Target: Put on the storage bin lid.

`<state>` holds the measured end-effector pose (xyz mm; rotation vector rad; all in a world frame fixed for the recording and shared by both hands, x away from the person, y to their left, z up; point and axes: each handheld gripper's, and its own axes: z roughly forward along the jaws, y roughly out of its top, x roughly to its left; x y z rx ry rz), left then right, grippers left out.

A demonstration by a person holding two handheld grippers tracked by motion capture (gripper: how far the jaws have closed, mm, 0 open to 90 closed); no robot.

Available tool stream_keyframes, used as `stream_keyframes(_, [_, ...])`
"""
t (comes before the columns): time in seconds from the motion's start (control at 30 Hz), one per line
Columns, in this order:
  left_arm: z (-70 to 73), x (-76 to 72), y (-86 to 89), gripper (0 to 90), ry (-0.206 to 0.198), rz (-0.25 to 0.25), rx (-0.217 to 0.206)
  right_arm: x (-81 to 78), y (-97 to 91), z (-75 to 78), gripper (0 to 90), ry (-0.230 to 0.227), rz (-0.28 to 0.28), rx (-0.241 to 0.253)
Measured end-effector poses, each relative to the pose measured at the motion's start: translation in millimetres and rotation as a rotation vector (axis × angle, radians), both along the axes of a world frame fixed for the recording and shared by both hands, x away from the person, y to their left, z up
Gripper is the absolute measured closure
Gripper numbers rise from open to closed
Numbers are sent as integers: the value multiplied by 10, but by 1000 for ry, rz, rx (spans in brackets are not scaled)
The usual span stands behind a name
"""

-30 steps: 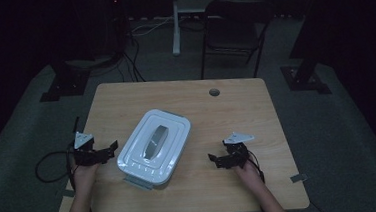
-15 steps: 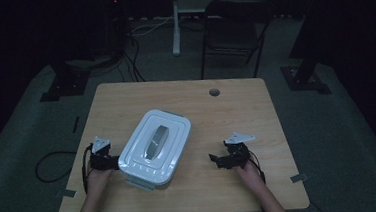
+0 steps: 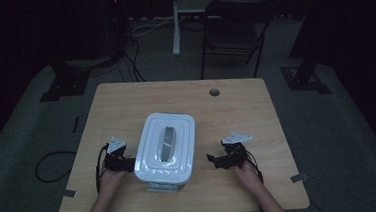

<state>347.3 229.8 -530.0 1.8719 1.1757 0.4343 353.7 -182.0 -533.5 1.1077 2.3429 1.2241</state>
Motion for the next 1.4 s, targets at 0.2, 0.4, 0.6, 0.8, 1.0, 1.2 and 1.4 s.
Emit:
stream_keyframes(0.2, [4,33,-142,12,2,-21,6,-14,-37,-17,119,1,-8,-8])
stream_keyframes(0.4, [18,54,-272,12,3,-42,17,-29,-207,-12,119,-4,-55,-6])
stream_keyframes(0.6, [19,35,-369,12,1,-75,19,-53,-381,-24,119,-2,-93,-18])
stream_keyframes(0.8, [22,34,-358,11,-5,-83,9,-73,-527,-10,119,-9,-132,-8])
stream_keyframes(1.0, [-1,27,-336,11,-1,-100,18,-83,-638,-14,119,1,-163,9])
stream_keyframes(1.2, [0,12,-323,12,1,-105,21,-84,-707,-20,119,7,-188,29])
stream_keyframes(1.4, [13,-8,-299,12,1,-105,21,-78,-729,22,119,-6,-196,31])
